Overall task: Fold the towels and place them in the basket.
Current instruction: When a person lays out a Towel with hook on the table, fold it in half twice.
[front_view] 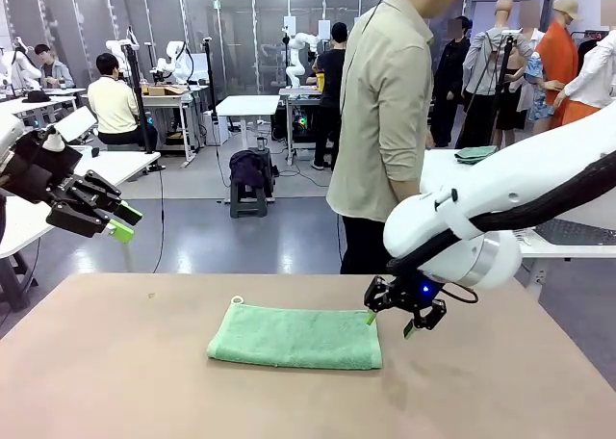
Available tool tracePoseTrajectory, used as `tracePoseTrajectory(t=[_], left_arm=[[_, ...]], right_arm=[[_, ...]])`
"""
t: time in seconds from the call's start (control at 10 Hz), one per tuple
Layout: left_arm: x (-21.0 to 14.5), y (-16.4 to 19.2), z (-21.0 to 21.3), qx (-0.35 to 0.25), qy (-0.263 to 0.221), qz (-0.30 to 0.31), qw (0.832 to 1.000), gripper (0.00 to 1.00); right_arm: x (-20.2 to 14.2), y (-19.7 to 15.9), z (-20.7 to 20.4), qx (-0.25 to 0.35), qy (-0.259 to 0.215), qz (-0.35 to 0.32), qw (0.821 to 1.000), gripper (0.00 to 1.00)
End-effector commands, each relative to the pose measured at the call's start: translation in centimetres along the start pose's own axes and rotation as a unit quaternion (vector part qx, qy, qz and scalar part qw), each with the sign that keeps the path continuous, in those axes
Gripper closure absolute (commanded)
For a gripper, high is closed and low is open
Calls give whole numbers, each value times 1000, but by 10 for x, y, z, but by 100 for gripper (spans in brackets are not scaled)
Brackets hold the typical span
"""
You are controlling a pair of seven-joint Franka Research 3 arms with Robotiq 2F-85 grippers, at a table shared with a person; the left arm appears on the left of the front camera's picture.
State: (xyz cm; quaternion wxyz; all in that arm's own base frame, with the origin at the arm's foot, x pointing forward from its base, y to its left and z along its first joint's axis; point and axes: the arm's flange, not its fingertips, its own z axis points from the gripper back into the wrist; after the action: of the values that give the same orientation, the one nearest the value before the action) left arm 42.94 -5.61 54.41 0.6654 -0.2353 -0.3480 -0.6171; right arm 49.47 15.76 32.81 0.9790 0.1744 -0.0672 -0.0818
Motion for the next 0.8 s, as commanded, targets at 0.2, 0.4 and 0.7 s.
tracePoseTrajectory(t=[0.2, 0.4, 0.7], left_arm=[[1, -1, 0, 4, -6, -3, 1000, 44], [1, -1, 0, 4, -6, -3, 1000, 44], [1, -1, 0, 4, -6, -3, 1000, 44]], right_arm=[[7, 30, -25, -32, -17, -22, 999, 16], [8, 35, -34, -55, -18, -26, 998, 16], [8, 42, -43, -88, -27, -20, 996, 16]])
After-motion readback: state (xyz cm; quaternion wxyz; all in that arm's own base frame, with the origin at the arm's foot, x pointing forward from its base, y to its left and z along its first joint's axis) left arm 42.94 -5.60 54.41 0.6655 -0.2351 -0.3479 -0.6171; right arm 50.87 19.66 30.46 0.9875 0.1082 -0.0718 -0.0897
